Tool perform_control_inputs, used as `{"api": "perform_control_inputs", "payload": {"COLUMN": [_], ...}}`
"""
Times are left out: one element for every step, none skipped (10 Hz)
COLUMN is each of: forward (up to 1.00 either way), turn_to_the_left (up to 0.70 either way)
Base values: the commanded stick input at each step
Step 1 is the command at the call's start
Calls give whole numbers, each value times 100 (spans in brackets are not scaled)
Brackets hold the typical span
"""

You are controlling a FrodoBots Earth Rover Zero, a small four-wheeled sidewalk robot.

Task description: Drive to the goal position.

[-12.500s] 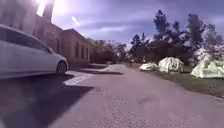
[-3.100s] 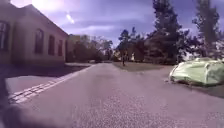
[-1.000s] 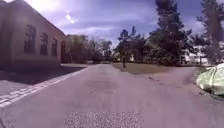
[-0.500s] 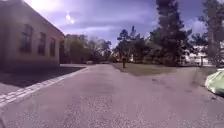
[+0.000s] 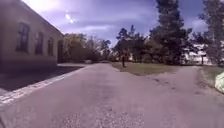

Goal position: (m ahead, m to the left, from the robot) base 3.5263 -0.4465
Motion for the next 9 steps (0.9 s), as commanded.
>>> {"api": "perform_control_inputs", "payload": {"forward": [70, 70, 70, 70, 70, 70, 70, 70, 70], "turn_to_the_left": [7, 7, 7, 7, 7, 7, 26, 42, 33]}}
